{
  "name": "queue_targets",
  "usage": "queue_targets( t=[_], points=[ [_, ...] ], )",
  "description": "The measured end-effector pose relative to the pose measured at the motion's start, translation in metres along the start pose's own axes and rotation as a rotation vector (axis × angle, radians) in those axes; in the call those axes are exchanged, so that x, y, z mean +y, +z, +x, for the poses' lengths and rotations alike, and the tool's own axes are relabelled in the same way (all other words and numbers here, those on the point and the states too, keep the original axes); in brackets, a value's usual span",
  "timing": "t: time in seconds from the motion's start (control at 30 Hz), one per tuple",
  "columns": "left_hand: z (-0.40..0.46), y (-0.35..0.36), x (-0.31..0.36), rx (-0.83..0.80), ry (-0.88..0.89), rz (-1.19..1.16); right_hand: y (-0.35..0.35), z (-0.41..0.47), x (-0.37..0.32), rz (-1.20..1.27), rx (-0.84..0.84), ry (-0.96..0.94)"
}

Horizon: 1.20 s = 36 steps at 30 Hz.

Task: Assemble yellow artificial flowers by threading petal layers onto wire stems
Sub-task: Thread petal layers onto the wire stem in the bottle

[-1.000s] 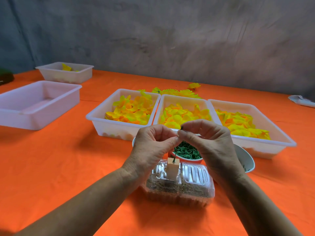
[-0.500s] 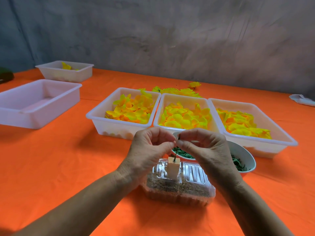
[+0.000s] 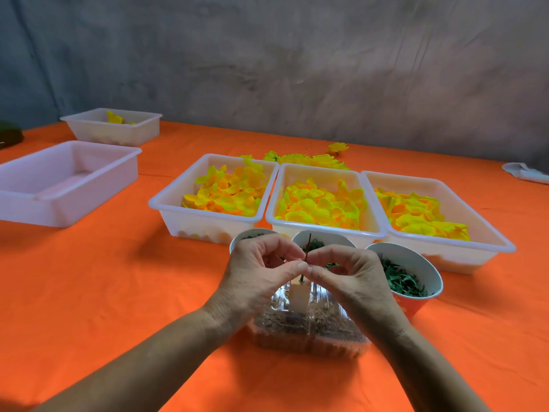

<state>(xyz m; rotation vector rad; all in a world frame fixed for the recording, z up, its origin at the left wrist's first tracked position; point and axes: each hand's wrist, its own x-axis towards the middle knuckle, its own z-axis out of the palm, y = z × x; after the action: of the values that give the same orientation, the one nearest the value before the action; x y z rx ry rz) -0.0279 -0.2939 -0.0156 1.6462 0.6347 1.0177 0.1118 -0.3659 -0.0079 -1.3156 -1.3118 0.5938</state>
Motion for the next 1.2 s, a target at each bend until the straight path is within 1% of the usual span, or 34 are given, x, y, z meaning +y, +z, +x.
queue_targets(
  t=[0.2, 0.37, 0.53, 0.63, 0.8, 0.9, 0.97, 1.03, 1.1, 1.17, 1.2],
  points=[
    [0.000, 0.002, -0.004, 0.010, -0.002, 0.034, -0.003, -0.001, -0.001, -0.033, -0.023, -0.013],
    [0.000, 0.002, -0.004, 0.023, 0.008, 0.068, -0.005, 0.001, 0.005, -0.155, 0.000, -0.005],
    [0.000, 0.003, -0.003, 0.037, 0.045, 0.125, -0.003, -0.001, 0.001, -0.001, -0.032, 0.008],
    [0.001, 0.002, -0.003, 0.036, 0.058, 0.157, -0.004, 0.000, 0.001, 0.026, -0.044, 0.025],
    [0.002, 0.000, -0.002, -0.010, 0.073, 0.199, -0.004, -0.001, 0.002, -0.067, -0.048, 0.002],
    [0.004, -0.004, -0.002, -0.056, 0.074, 0.182, -0.003, 0.000, 0.006, -0.144, -0.015, -0.018],
    [0.008, -0.010, -0.003, -0.089, 0.065, 0.142, -0.002, 0.000, 0.007, -0.152, 0.008, -0.023],
    [0.017, -0.018, -0.008, -0.051, 0.035, 0.115, -0.002, 0.000, 0.009, -0.132, 0.026, -0.025],
    [0.032, -0.028, -0.017, 0.056, 0.002, 0.163, -0.003, 0.001, 0.010, -0.130, 0.020, -0.020],
    [0.052, -0.041, -0.027, 0.185, 0.011, 0.301, -0.004, 0.003, 0.010, -0.121, 0.012, -0.022],
    [0.064, -0.049, -0.032, 0.239, 0.016, 0.412, -0.005, 0.004, 0.009, -0.115, 0.006, -0.025]
  ],
)
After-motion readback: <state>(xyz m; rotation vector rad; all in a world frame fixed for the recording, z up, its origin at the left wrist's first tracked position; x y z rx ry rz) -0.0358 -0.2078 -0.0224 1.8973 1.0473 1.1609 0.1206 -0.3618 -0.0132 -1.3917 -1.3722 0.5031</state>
